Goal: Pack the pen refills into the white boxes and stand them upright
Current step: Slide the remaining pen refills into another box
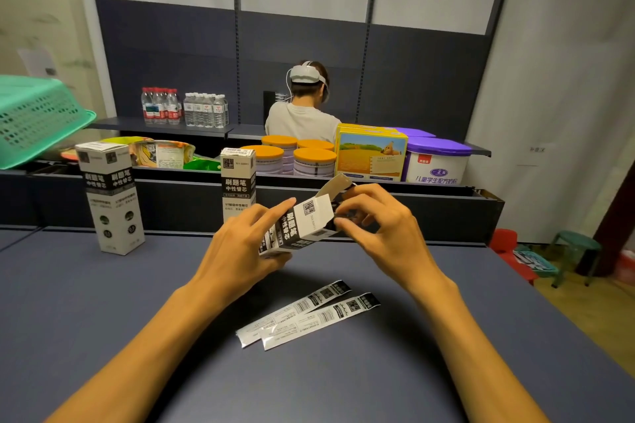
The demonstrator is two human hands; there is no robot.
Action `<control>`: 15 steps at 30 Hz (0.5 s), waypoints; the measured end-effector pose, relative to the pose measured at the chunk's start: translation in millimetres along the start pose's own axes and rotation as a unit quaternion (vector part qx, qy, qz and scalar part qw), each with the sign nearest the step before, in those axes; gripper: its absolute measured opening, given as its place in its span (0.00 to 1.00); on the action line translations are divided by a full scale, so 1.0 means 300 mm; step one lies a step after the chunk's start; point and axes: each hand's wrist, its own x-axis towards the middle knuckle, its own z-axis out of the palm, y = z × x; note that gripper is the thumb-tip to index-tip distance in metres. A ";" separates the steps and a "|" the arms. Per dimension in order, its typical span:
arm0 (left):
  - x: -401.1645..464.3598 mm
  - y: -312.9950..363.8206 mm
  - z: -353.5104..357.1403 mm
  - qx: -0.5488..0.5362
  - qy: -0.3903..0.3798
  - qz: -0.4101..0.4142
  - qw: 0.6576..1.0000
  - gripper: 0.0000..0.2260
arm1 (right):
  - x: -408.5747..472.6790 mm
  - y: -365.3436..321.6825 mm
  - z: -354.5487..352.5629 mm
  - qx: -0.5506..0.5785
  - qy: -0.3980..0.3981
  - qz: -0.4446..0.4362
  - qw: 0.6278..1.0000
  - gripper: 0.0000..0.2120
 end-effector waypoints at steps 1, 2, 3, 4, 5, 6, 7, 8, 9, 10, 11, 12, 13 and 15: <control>0.000 0.000 0.000 0.000 0.000 0.000 1.000 0.42 | 0.000 -0.001 -0.003 0.009 0.007 0.003 1.000 0.11; 0.001 0.000 -0.001 -0.001 0.000 0.000 1.000 0.42 | 0.000 -0.002 -0.007 0.020 0.016 0.007 1.000 0.11; 0.000 0.001 -0.001 -0.002 0.000 0.000 1.000 0.42 | 0.000 -0.001 -0.009 0.028 0.024 0.012 0.999 0.10; 0.000 0.001 -0.001 -0.003 0.000 -0.001 1.000 0.42 | 0.000 0.002 -0.008 0.033 0.029 0.016 0.999 0.09; -0.001 0.001 -0.001 -0.003 0.000 0.000 1.000 0.42 | 0.001 0.006 -0.005 0.032 0.030 0.020 0.999 0.08; -0.001 0.001 -0.001 -0.003 -0.001 0.000 1.000 0.42 | 0.002 0.009 -0.001 0.026 0.028 0.021 0.999 0.07; -0.001 0.002 0.000 -0.003 -0.001 0.002 1.000 0.42 | 0.001 0.011 0.005 0.017 0.022 0.021 0.999 0.06; -0.001 0.003 0.000 -0.003 -0.002 0.003 1.000 0.42 | -0.001 0.012 0.012 0.010 0.013 0.017 1.000 0.06; 0.000 0.004 0.001 -0.002 -0.002 0.005 1.000 0.42 | -0.002 0.011 0.018 0.005 0.003 0.013 1.000 0.06; 0.000 0.005 0.001 -0.002 -0.003 0.007 1.000 0.42 | -0.003 0.009 0.024 0.003 -0.007 0.010 1.000 0.07; 0.001 0.005 0.001 -0.002 -0.003 0.008 1.000 0.42 | -0.005 0.008 0.029 0.004 -0.017 0.008 1.000 0.08; 0.001 0.005 0.001 -0.003 -0.003 0.008 1.000 0.42 | -0.006 0.006 0.031 0.007 -0.026 0.008 1.000 0.08; 0.001 0.004 0.001 -0.003 -0.002 0.007 1.000 0.42 | -0.006 0.004 0.031 0.012 -0.031 0.009 0.999 0.09; 0.001 0.001 -0.001 -0.003 0.000 0.003 1.000 0.42 | -0.005 -0.002 0.020 0.033 -0.029 0.017 0.999 0.11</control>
